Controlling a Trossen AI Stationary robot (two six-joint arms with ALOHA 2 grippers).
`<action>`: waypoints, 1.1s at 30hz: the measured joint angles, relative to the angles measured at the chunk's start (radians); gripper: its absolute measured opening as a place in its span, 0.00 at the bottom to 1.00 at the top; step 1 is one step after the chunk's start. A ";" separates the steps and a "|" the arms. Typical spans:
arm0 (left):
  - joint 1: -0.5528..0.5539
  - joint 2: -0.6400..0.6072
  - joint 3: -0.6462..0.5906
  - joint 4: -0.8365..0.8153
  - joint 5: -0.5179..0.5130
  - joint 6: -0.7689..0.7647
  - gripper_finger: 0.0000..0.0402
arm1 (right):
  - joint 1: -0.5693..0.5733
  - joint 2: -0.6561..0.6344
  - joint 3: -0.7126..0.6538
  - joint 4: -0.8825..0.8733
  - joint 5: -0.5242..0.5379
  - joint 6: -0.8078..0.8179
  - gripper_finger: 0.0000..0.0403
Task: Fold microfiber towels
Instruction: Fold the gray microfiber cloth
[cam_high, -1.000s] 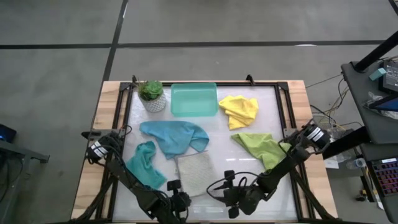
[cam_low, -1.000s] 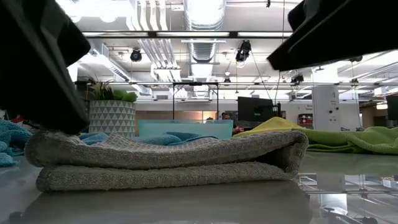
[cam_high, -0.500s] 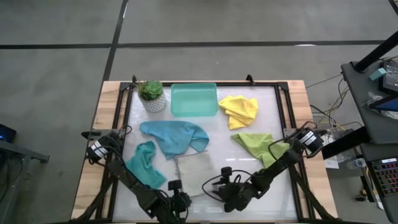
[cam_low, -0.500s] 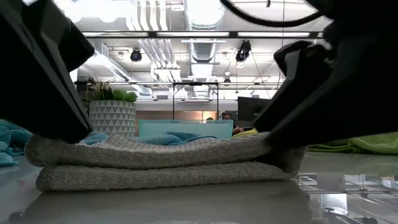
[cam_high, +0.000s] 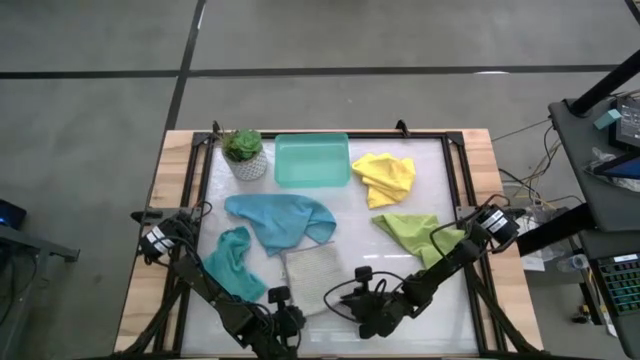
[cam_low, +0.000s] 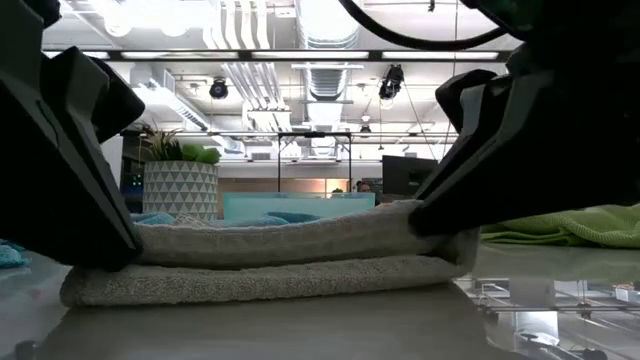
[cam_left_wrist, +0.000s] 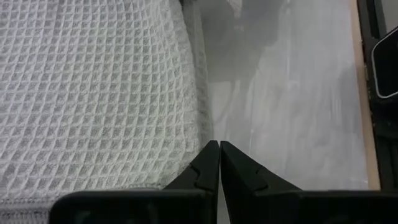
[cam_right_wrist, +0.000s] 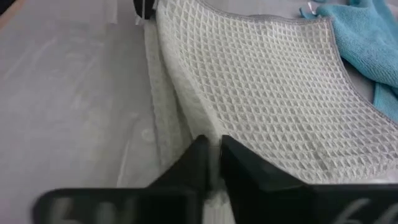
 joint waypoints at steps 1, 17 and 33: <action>0.000 0.000 -0.005 0.001 -0.001 -0.009 0.00 | 0.000 0.000 0.002 0.000 0.000 -0.001 0.04; -0.001 -0.004 -0.045 -0.001 0.009 -0.100 0.00 | 0.029 -0.026 0.085 -0.210 -0.005 0.001 0.03; -0.003 -0.088 -0.011 0.006 0.092 -0.056 0.00 | 0.029 -0.025 0.076 -0.209 -0.035 0.047 0.03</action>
